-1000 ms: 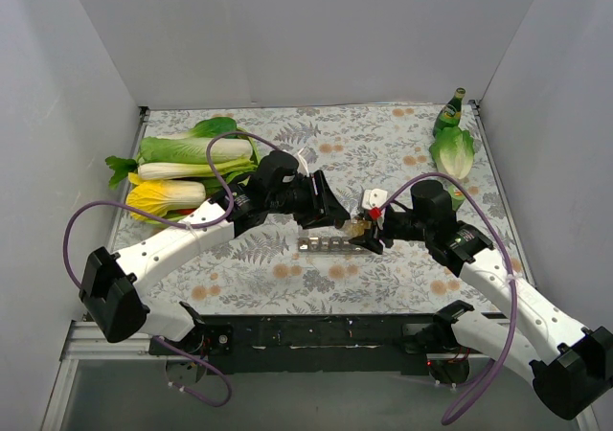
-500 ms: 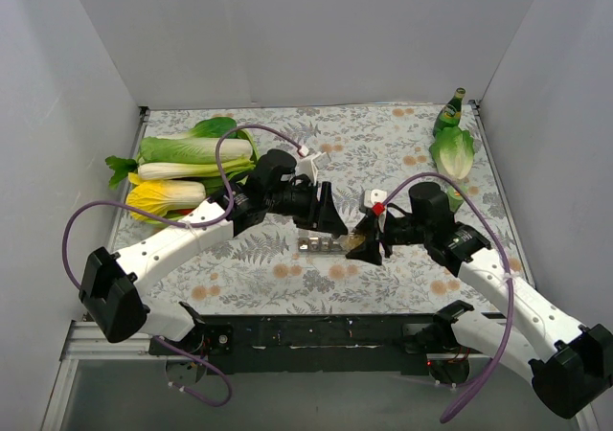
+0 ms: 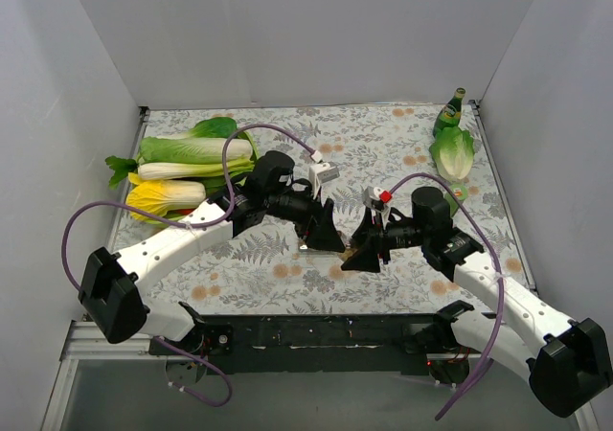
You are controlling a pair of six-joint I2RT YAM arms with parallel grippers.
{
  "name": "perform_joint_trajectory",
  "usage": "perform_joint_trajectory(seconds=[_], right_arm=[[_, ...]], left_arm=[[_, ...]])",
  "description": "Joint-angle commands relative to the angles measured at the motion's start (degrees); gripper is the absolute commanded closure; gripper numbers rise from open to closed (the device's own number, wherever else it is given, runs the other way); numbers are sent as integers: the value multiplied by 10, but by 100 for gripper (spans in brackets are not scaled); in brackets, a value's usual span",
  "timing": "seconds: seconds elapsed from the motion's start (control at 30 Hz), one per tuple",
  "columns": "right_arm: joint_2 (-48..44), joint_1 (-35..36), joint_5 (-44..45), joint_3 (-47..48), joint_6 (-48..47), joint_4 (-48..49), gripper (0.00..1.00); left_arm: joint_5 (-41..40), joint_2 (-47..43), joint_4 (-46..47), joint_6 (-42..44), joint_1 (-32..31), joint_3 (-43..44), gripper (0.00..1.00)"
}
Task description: Sort the pills into containers
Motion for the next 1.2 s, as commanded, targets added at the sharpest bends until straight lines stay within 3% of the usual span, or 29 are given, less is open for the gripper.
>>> perform_joint_trajectory(seconds=[0.0, 0.03, 0.23, 0.37, 0.5, 0.6, 0.73, 0.9, 1.17], right_arm=[[-8, -4, -21, 10, 14, 50, 96], [-9, -5, -20, 10, 11, 48, 96], [-12, -7, -10, 17, -20, 25, 96], [-19, -7, 18, 46, -117, -46, 96], [-30, -5, 99, 82, -288, -126, 96], [-39, 6, 168, 99, -385, -167, 96], [-44, 37, 239, 100, -453, -178, 96], [-35, 55, 290, 97, -483, -167, 96], [-33, 60, 296, 89, -469, -157, 96]], left_arm=[[-32, -24, -1, -15, 13, 3, 7], [-37, -30, 7, -25, 23, -2, 2], [-10, -73, 43, -67, 58, -18, 2], [-32, -116, 89, -137, 73, -73, 2], [-67, -147, 158, -318, 83, -153, 2], [-89, -129, 158, -453, 85, -189, 2], [-144, -132, 189, -540, 68, -201, 4], [-183, -125, 195, -578, 56, -162, 5], [-227, -71, 159, -603, 19, -123, 13]])
